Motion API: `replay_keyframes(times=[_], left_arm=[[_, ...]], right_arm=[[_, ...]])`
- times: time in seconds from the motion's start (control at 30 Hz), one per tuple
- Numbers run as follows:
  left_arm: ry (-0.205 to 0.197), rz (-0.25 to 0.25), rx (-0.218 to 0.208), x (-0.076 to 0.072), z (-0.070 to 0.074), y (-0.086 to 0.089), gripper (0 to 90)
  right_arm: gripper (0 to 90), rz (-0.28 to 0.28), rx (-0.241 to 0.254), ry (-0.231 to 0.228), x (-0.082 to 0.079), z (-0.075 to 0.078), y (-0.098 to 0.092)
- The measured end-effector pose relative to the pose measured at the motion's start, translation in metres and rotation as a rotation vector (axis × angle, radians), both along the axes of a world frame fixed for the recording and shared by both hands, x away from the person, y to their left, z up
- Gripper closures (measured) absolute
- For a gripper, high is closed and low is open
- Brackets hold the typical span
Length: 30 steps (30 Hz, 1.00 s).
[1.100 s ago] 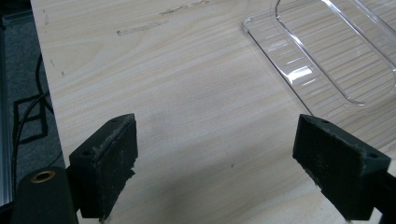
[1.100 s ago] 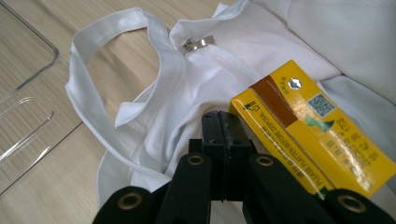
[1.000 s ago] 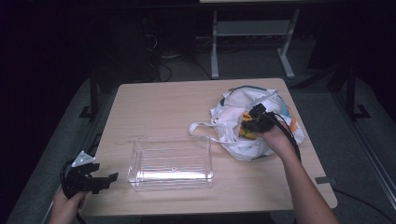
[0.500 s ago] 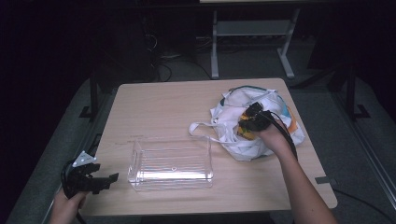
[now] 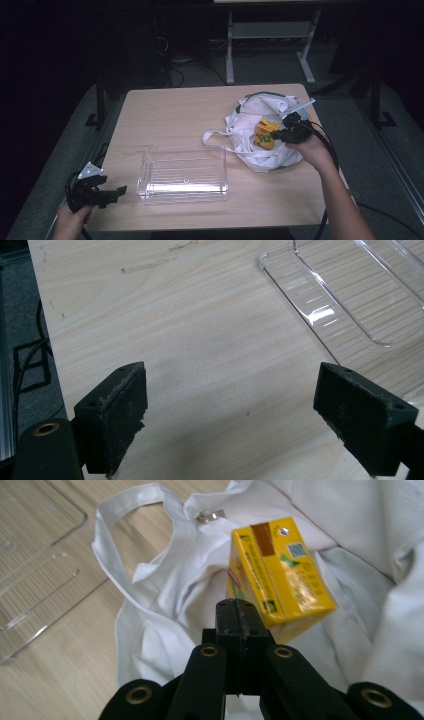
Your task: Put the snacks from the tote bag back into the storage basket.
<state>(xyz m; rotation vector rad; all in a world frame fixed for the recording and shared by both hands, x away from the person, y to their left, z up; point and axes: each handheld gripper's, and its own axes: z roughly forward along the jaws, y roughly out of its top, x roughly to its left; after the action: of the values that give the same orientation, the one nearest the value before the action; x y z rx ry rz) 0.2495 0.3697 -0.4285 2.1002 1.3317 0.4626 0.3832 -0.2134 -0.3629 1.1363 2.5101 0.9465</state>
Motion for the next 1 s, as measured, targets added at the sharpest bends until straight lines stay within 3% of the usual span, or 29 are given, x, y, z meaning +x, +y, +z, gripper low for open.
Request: replay_keyframes(times=[0.17,0.37,1.0], left_arm=[[-0.005,0.006,-0.007,0.0,0.0,0.001,13.8],[-0.001,0.004,-0.001,0.0,0.0,0.0,13.8],[0.005,-0.005,0.0,0.001,-0.002,-0.002,13.8]], right_arm=[[90.0,-0.017,0.012,0.001,-0.004,-0.003,-0.011],[90.0,-0.035,-0.012,0.016,-0.002,-0.009,-0.019],[90.0,-0.041,-0.013,0.037,0.008,-0.02,-0.018]])
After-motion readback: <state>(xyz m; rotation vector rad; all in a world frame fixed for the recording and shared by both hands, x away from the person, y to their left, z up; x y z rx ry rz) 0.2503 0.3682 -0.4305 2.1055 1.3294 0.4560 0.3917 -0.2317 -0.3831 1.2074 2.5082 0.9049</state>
